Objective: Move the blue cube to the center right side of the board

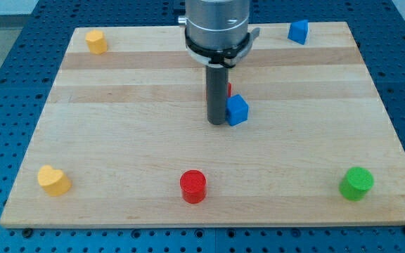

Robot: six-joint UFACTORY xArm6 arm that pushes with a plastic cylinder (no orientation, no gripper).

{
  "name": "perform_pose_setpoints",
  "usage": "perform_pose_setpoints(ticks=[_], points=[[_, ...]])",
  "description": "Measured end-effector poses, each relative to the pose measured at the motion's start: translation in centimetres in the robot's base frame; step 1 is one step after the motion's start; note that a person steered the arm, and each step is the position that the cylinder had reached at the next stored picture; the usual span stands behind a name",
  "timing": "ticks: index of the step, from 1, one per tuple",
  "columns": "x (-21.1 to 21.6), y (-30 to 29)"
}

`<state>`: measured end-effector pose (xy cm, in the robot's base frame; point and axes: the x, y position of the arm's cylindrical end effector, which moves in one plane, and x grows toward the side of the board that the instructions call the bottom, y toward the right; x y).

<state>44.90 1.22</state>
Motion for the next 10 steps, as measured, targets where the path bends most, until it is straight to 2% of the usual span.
perform_pose_setpoints(ticks=[1,3,5,10], points=[[-0.1,1.3],[-3.1,5.0],[-3.2,10.2],[-5.4,11.7]])
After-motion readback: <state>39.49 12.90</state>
